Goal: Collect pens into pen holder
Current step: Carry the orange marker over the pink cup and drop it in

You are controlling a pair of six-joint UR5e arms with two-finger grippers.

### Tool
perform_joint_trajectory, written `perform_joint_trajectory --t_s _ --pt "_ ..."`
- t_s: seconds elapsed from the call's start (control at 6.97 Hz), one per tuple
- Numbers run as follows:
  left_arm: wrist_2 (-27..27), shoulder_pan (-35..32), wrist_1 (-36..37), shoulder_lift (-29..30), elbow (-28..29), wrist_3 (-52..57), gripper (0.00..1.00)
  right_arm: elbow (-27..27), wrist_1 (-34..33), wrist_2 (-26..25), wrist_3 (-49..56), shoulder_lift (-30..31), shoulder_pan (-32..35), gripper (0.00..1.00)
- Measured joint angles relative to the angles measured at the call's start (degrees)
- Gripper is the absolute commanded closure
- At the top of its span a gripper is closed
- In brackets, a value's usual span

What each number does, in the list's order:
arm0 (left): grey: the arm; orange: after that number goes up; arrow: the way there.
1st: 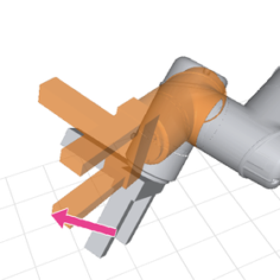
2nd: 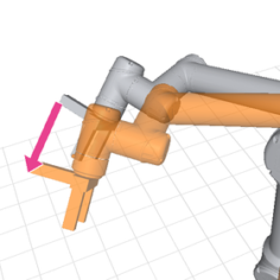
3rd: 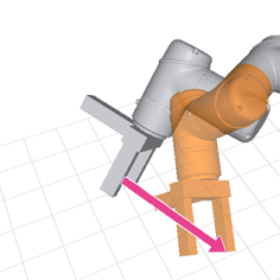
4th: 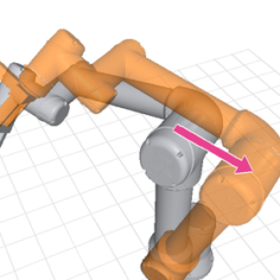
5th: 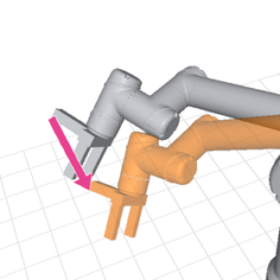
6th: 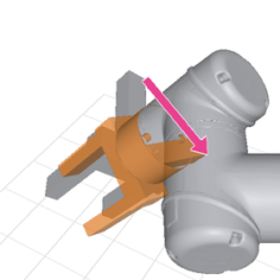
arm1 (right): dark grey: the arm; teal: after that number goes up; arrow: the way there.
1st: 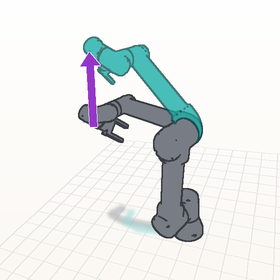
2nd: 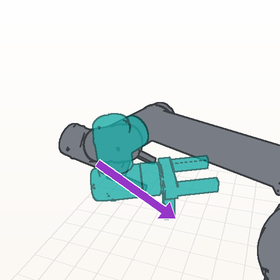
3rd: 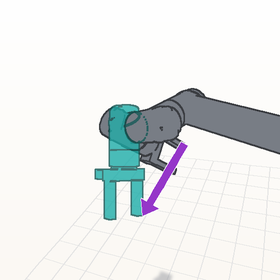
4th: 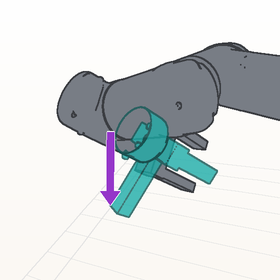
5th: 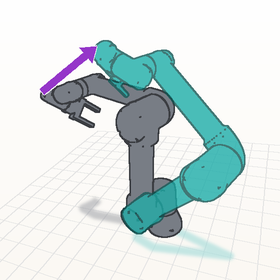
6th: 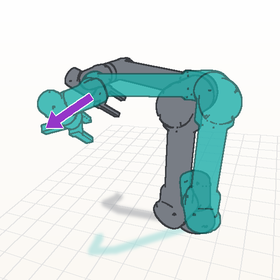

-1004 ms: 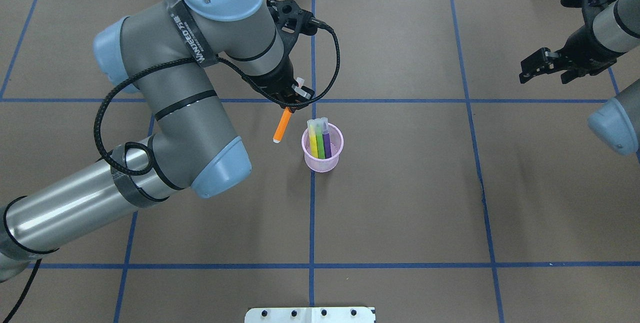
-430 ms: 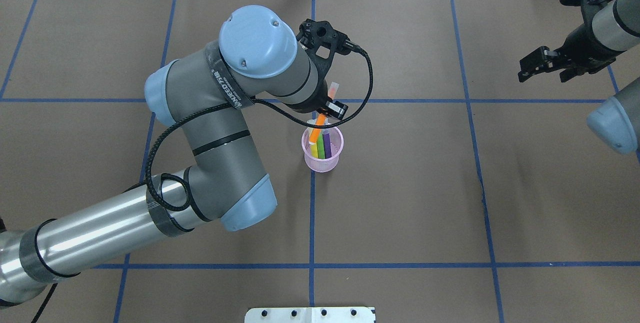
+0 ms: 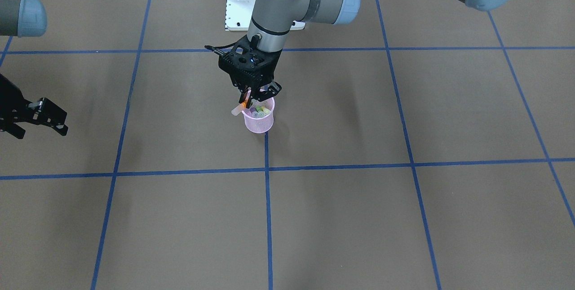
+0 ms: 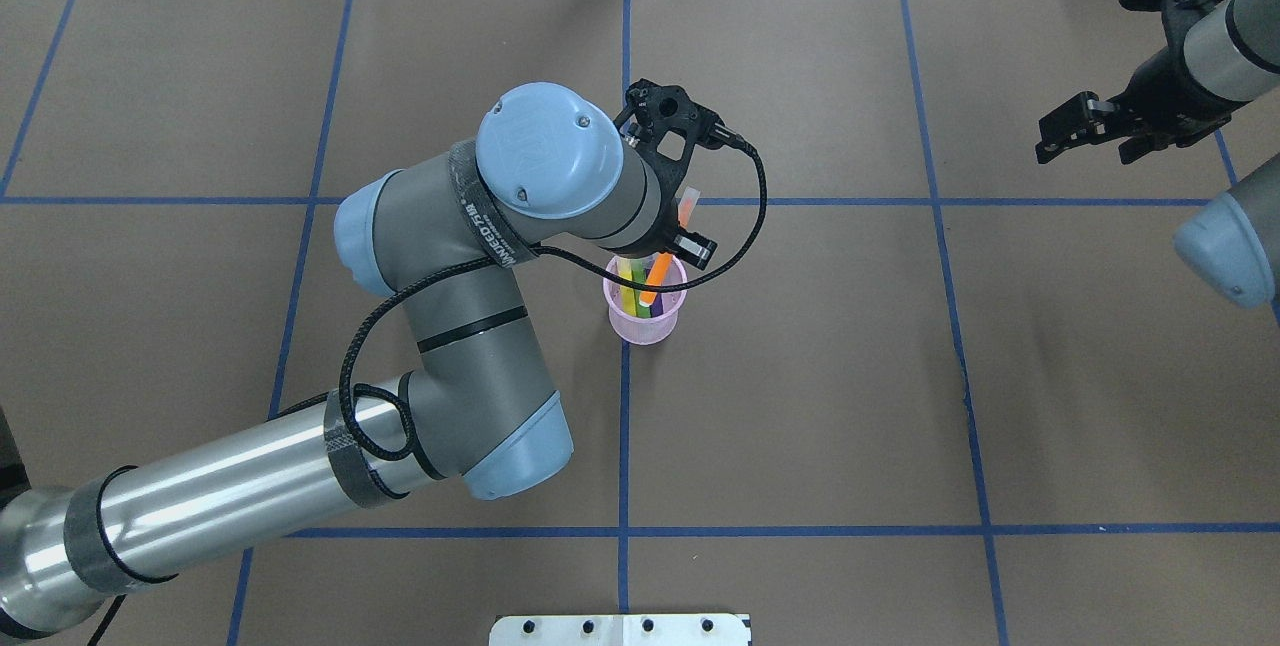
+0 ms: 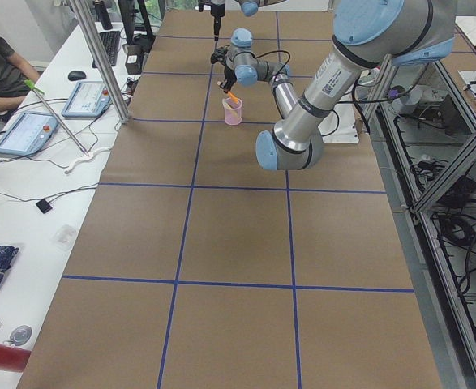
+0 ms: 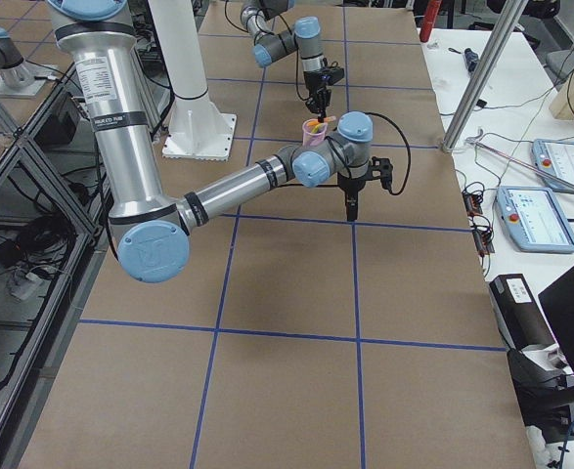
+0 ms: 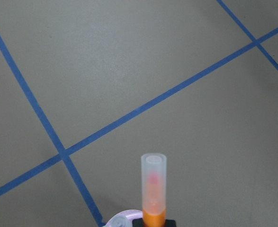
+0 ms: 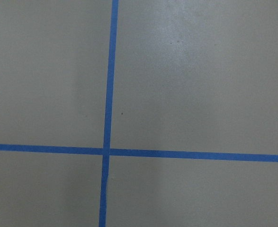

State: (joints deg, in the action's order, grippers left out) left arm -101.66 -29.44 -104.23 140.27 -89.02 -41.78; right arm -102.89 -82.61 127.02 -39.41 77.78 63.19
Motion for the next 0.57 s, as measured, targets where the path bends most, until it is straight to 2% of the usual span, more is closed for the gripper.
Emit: perform_joint_trajectory --t_s 0.14,0.57 --pt "0.12 0.08 -0.21 -0.01 0.11 0.13 0.01 -0.01 -0.01 0.04 -0.03 0.00 0.00 0.01" --pt "0.07 -0.67 -1.15 -0.39 -0.88 -0.37 0.01 0.00 -0.01 0.07 0.20 0.06 0.27 0.01"
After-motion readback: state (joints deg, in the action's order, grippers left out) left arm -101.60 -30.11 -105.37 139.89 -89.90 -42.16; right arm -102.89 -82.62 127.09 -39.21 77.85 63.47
